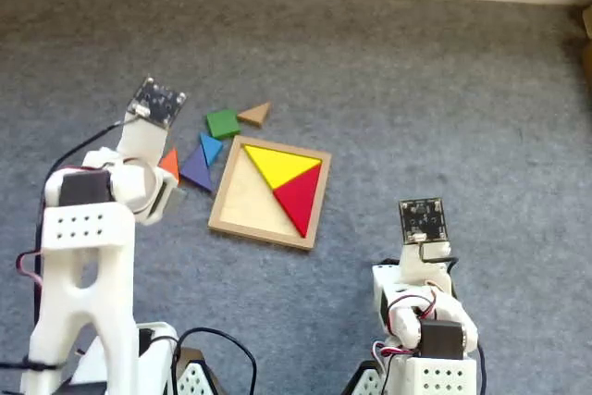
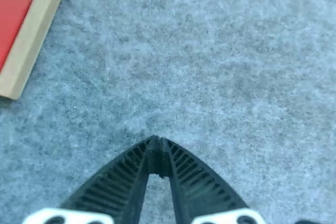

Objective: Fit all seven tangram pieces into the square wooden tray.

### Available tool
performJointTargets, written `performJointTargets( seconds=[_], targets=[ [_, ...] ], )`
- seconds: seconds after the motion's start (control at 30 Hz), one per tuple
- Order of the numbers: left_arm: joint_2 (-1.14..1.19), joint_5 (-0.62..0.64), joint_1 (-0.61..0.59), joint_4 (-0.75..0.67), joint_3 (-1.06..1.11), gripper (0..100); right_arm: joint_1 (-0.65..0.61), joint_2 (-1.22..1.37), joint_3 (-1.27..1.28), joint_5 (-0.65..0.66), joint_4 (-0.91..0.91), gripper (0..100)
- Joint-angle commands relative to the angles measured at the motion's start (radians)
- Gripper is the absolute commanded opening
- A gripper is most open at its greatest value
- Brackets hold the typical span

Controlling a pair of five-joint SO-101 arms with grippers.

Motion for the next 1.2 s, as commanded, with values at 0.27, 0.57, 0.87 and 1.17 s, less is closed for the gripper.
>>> performJointTargets(
  seconds=[0.27,0.57,0.87,1.17],
  targets=[
    [0.163,0.155,0.084,-0.324,-0.054,27,0.012,0.013,0.143,0.000,0.008,1.6],
    [0.363,0.173,0.182,-0.477,-0.142,27,0.012,0.013,0.143,0.000,0.008,1.6],
    [0.651,0.356,0.186,-0.476,-0.407,27,0.012,0.013,0.143,0.000,0.008,1.6],
    [0.842,0.428,0.265,-0.476,-0.572,27,0.012,0.013,0.143,0.000,0.008,1.6]
  ],
)
